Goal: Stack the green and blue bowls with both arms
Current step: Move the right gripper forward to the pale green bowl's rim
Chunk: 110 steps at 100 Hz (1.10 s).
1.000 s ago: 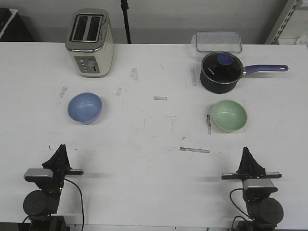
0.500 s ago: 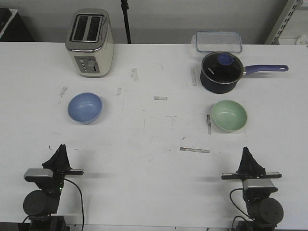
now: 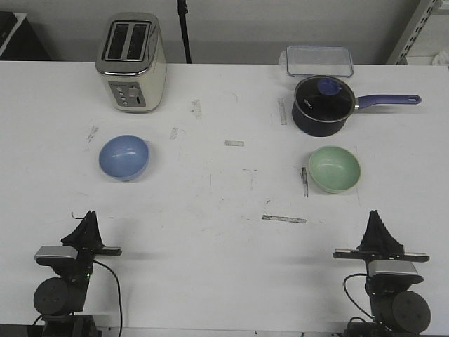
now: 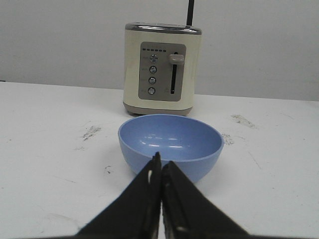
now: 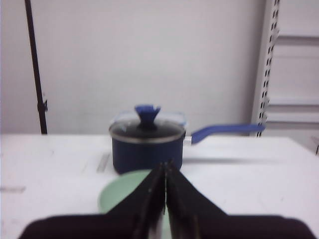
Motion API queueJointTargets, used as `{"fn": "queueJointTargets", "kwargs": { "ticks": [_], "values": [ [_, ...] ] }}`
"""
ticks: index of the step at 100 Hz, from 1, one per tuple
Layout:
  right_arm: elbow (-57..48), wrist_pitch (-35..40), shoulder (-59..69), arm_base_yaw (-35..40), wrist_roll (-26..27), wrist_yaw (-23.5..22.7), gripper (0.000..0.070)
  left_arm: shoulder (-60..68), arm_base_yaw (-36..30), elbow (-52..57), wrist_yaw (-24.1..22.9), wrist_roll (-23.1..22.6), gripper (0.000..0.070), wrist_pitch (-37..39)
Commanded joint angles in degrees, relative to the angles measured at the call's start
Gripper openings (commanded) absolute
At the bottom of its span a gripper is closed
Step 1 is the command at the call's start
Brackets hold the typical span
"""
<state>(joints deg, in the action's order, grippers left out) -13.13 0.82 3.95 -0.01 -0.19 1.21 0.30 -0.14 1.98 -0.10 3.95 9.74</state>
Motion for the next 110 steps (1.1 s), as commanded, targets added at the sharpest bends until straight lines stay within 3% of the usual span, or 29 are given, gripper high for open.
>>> {"fn": "queueJointTargets", "kwargs": {
  "ticks": [1, 14, 79, 110],
  "values": [
    [-2.4, 1.6, 2.7, 0.0, -1.1, 0.9, 0.0002, -0.1, 0.1, -0.5, -0.1, 0.2, 0.0003, 0.7],
    [-8.9, 7.1, 10.3, 0.0, -3.4, 1.8, 0.0002, -0.1, 0.1, -0.5, -0.1, 0.2, 0.0003, 0.7],
    [-43.1, 34.2, 57.5, -0.1, -3.3, 1.8, 0.0002, -0.1, 0.1, -0.5, -0.1, 0.2, 0.0003, 0.7],
    [-62.6, 46.8, 74.6, -0.7, 0.6, 1.8, 0.0002, -0.1, 0.1, -0.5, -0.1, 0.2, 0.0003, 0.7]
  ]
}}
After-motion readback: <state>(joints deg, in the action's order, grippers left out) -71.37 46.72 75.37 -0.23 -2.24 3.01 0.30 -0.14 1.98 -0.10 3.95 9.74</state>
